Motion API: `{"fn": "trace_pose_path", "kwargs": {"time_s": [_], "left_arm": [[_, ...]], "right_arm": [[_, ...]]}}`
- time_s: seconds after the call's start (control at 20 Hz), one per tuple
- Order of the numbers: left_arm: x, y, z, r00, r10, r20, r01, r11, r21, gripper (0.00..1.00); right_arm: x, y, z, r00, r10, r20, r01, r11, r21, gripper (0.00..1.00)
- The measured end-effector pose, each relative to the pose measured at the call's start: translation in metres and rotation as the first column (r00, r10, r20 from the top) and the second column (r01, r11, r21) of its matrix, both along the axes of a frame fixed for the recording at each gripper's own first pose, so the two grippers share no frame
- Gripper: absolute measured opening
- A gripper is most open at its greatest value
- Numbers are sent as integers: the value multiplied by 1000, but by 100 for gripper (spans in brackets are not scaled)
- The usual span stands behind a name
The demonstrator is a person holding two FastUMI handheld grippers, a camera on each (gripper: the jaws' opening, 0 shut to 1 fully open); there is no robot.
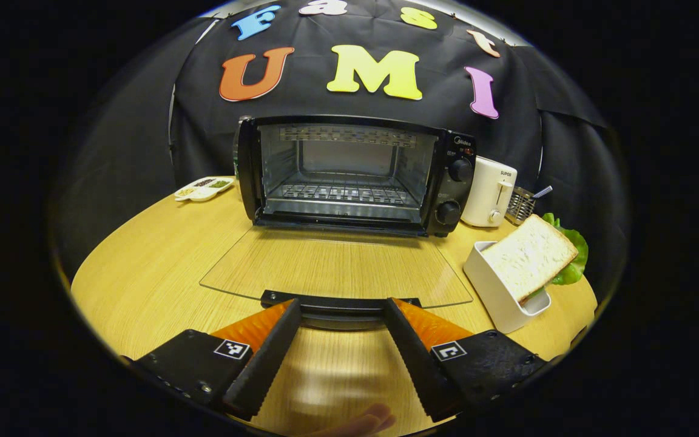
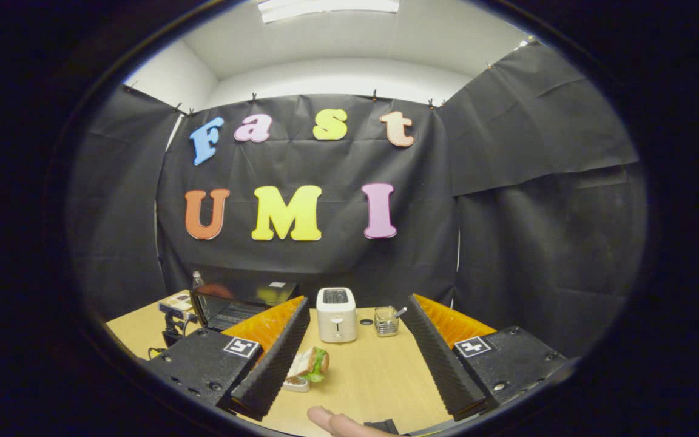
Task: Open the electric oven with the left hand, put the food in, and close the electric oven.
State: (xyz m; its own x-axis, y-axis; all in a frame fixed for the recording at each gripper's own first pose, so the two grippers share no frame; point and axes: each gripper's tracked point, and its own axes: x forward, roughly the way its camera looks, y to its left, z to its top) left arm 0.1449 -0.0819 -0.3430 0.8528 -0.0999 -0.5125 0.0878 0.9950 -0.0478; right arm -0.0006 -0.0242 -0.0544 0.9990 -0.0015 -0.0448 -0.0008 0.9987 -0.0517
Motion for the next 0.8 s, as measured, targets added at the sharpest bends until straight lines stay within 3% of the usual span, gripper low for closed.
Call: {"fn": "trace_pose_path", "kwargs": {"time_s": [0.05, 0.1, 0.3, 0.5, 0.65, 0.8], "left_arm": [[-1, 2, 3, 1000, -1, -1, 1, 1000, -9, 82], [-5, 3, 10, 1000, 0, 7, 0, 999, -32, 92], [-22, 11, 66, 992, 6, 130, 4, 997, -80, 92], [-44, 18, 151, 955, -6, 296, 25, 998, -60, 91], [-64, 26, 213, 914, 9, 406, 7, 999, -38, 91], [-85, 29, 256, 881, 26, 471, 1, 998, -57, 91]], "right_arm": [[3, -3, -2, 1000, -3, -6, 3, 1000, 1, 100], [8, -5, -5, 1000, -6, -13, 6, 1000, 0, 100], [37, -8, -22, 997, 6, -80, -6, 1000, 3, 100], [72, 1, -53, 980, 63, -190, -61, 998, 21, 100], [98, 19, -89, 938, 151, -313, -137, 988, 65, 100], [123, 38, -135, 853, 249, -458, -205, 968, 145, 100]]}}
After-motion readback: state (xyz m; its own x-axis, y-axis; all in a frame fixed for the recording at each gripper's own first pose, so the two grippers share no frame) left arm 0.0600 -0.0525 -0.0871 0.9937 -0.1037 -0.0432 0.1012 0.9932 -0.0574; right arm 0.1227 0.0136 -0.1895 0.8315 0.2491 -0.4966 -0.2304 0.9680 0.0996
